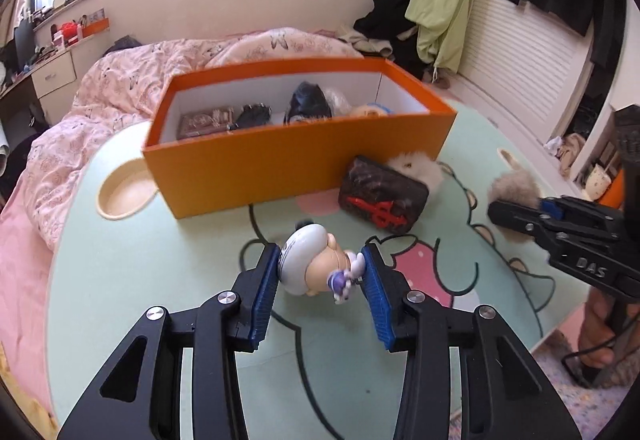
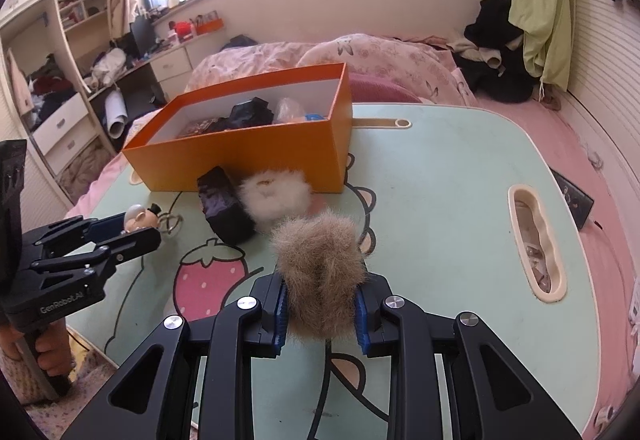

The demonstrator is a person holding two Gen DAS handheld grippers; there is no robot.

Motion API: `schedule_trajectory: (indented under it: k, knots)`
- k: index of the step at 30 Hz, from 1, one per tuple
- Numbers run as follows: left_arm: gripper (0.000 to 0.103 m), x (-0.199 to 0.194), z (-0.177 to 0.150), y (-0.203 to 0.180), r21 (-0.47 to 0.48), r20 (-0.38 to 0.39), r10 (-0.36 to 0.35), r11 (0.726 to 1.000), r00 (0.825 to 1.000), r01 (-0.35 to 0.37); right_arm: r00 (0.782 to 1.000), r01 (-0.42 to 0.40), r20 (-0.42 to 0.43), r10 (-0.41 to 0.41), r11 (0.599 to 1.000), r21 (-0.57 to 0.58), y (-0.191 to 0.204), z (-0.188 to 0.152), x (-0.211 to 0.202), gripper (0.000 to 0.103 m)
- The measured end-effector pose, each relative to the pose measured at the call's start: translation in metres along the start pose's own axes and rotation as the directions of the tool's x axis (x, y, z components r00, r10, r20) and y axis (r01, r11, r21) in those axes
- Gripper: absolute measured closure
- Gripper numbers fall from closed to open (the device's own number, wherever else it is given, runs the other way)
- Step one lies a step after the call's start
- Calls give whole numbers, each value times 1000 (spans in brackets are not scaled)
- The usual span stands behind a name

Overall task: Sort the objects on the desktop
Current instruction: 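Drop the pom-pom and figurine into the box with both tools, then withdraw both tools and move toward the patterned pouch and white pom-pom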

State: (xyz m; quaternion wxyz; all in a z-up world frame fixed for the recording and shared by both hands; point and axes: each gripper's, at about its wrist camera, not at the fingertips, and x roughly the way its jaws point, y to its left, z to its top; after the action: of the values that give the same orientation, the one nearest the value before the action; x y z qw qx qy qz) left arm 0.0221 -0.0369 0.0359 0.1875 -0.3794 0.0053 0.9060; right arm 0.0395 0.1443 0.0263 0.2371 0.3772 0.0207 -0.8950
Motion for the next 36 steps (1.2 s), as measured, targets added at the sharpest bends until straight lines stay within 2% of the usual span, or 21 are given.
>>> schedule_trajectory:
  k: [9, 12, 14, 18, 19, 21, 22, 24, 26, 28, 30, 33, 36]
  knots:
    - [60, -25, 69, 11, -3, 151, 5, 1000, 989, -4, 997, -58, 48, 61, 996, -70, 26, 68, 4, 78]
    - [60, -15, 92, 9, 24, 180, 78, 996, 981, -84, 996, -72, 44, 76, 994, -78, 32, 92, 17, 78]
    - [60, -2, 104, 8, 29, 174, 134, 990, 976, -141, 997, -72, 33, 75, 994, -82, 35, 105, 30, 78]
    - [60, 26, 118, 17, -2, 155, 193, 981, 969, -195, 1000, -28, 1, 28, 997, -76, 34, 124, 60, 78]
    - [60, 33, 119, 19, -5, 143, 210, 977, 967, -212, 1000, -16, -5, 16, 997, -72, 32, 126, 66, 75]
    - [60, 45, 120, 24, -18, 118, 254, 967, 960, -254, 1000, 11, -17, -12, 999, -52, 28, 129, 75, 53]
    - [60, 48, 119, 26, -33, 111, 283, 959, 953, -281, 1000, 16, -13, -17, 999, -38, 24, 128, 75, 49]
    - [54, 46, 113, 26, -43, 122, 310, 951, 943, -307, 1000, 17, 2, -17, 1000, -19, 20, 124, 71, 46]
    - [28, 40, 105, 21, -37, 145, 345, 939, 927, -343, 1000, 21, 11, -21, 1000, -21, 19, 117, 64, 46]
    - [22, 32, 94, 12, -14, 172, 366, 929, 915, -369, 999, 48, 26, -47, 998, -36, 19, 110, 54, 45]
    - [22, 25, 82, 7, 3, 166, 336, 940, 927, -342, 996, 80, 46, -78, 995, -58, 22, 97, 42, 44]
    - [22, 15, 59, 4, -5, 115, 263, 964, 958, -264, 994, 95, 55, -91, 993, -68, 24, 76, 26, 39]
    - [22, 8, 37, -1, -8, 77, 228, 974, 971, -228, 995, 90, 40, -88, 994, -65, 25, 50, 13, 37]
